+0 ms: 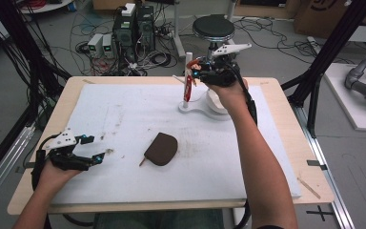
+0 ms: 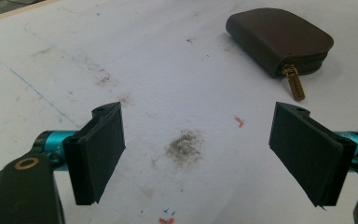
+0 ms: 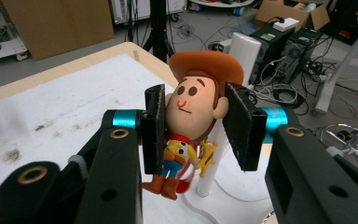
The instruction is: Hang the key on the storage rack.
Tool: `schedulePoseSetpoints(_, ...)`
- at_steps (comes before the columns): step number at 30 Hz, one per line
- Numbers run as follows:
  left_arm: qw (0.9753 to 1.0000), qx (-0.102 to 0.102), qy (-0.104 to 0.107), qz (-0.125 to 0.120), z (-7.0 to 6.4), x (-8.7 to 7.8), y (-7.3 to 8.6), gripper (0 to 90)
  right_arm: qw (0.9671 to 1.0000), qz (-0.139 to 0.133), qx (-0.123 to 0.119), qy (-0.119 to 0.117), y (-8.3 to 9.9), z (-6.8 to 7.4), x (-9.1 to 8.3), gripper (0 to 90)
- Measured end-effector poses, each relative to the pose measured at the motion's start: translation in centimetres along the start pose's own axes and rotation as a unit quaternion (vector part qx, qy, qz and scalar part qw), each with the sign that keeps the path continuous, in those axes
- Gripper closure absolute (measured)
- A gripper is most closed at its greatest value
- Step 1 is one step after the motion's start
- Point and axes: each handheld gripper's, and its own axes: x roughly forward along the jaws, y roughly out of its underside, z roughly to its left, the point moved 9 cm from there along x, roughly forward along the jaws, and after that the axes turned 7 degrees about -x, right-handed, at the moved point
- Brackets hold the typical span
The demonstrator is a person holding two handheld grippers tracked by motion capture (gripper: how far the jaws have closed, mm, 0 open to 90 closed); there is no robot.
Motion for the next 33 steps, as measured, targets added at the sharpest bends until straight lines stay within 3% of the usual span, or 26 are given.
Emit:
schedulePoseSetpoints(7,1.0000,0.001,0.002,0.001,-0.1,0.0,0.0,18.1,0.9998,0.014,0.009,0.011,0.7,-0.7,0.6,60.6)
schedulePoseSetpoints(9,1.0000,0.002,0.002,0.000,-0.1,0.0,0.0,18.1,0.9996,0.010,0.001,0.026,0.5,-0.8,0.5,47.5)
schedulePoseSetpoints(10,1.0000,0.002,0.002,0.000,-0.1,0.0,0.0,18.1,0.9996,0.010,0.001,0.026,0.5,-0.8,0.5,47.5)
schedulePoseSetpoints(19,1.0000,0.007,0.007,0.000,-0.4,0.2,-0.3,18.1,0.9993,0.000,-0.005,0.037,0.6,0.1,-1.7,39.7)
schedulePoseSetpoints(27,0.9998,0.014,0.016,-0.003,-0.9,0.7,-0.9,18.1,0.9991,-0.016,-0.008,0.038,2.9,1.6,-4.5,34.6)
schedulePoseSetpoints(33,0.9995,0.018,0.026,-0.003,-1.5,1.4,-1.4,18.1,0.9994,-0.008,-0.006,0.032,5.7,2.4,-6.2,30.8)
